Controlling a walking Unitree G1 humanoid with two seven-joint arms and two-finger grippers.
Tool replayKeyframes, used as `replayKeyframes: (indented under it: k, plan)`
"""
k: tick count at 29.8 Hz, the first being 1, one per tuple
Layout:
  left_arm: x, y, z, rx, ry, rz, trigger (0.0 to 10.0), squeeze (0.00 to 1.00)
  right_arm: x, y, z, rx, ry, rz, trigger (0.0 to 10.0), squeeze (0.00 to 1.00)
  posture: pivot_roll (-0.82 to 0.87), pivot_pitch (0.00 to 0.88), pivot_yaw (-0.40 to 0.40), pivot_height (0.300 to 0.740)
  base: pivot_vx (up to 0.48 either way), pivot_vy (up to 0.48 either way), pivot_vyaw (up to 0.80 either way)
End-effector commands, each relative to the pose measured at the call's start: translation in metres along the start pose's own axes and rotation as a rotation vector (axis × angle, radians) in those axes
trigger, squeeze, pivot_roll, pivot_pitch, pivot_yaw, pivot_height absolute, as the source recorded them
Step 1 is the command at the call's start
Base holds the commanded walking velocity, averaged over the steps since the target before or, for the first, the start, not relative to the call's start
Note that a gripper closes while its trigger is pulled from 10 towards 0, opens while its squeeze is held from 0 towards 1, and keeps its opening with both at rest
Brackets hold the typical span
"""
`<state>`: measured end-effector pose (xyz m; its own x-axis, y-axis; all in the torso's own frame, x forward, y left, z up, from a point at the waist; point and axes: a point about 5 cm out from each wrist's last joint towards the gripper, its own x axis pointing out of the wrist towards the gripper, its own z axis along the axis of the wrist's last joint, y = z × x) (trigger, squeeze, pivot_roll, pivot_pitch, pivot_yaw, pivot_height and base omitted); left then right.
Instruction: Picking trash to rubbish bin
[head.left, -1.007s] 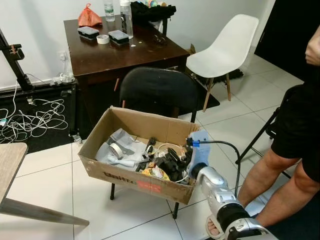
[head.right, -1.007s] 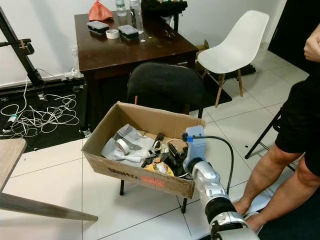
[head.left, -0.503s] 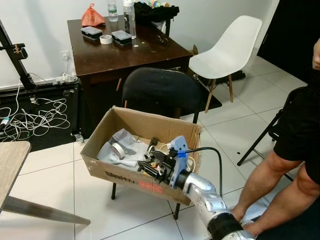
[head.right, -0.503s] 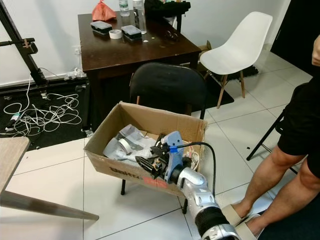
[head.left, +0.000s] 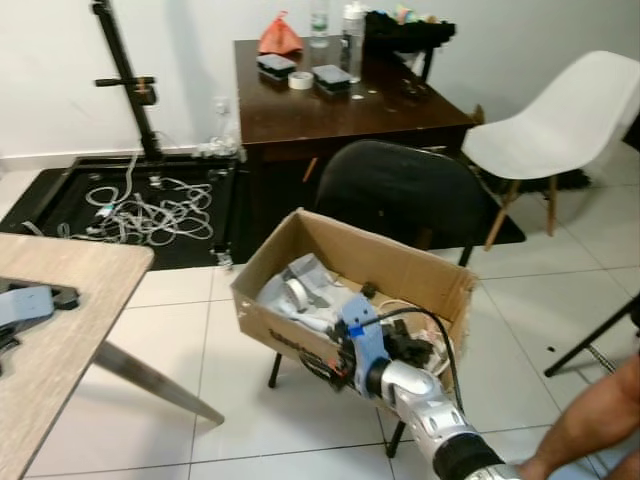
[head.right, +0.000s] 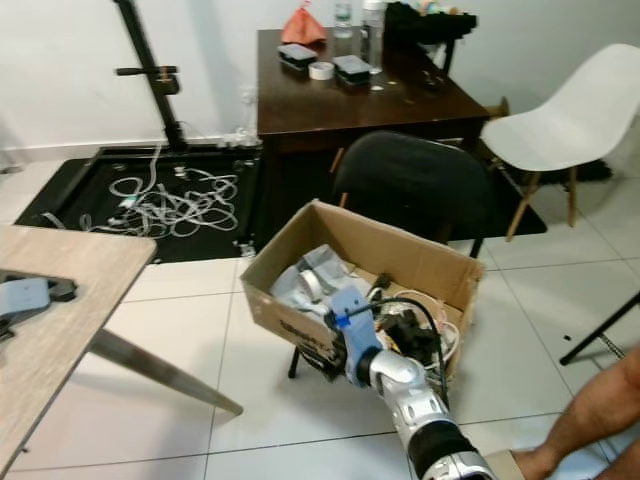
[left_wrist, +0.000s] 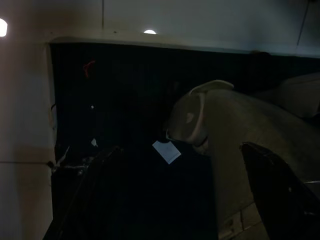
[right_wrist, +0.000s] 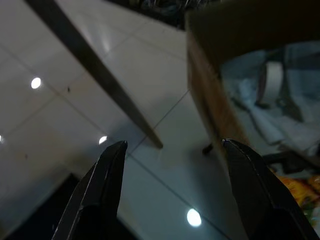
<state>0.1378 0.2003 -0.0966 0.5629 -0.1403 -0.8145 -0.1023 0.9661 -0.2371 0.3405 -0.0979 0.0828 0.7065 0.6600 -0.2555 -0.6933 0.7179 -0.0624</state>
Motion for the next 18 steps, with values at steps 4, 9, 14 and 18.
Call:
replayKeyframes:
  k: [4, 9, 14, 18]
  plan:
    - [-0.003, 0.000, -0.016, -0.006, 0.061, 0.009, 10.0, 0.00, -0.003, 0.004, -0.019, -0.109, 0.131, -0.025, 10.0, 0.00, -0.11, 0.202, 0.025, 0.740, 0.000, 0.000, 0.74]
    - [-0.003, 0.000, -0.015, -0.002, 0.063, 0.007, 10.0, 0.00, -0.004, 0.001, -0.026, -0.119, 0.171, -0.049, 10.0, 0.00, -0.11, 0.199, 0.025, 0.740, 0.000, 0.000, 0.74]
    - [-0.002, 0.000, -0.014, 0.000, 0.063, 0.008, 10.0, 0.00, -0.011, 0.000, -0.046, -0.118, 0.260, -0.090, 10.0, 0.00, -0.11, 0.195, 0.024, 0.740, 0.000, 0.000, 0.74]
    - [-0.002, -0.001, -0.014, -0.002, 0.061, 0.010, 10.0, 0.00, -0.034, 0.001, -0.089, -0.083, 0.431, -0.138, 10.0, 0.00, -0.10, 0.195, 0.023, 0.740, 0.000, 0.000, 0.74]
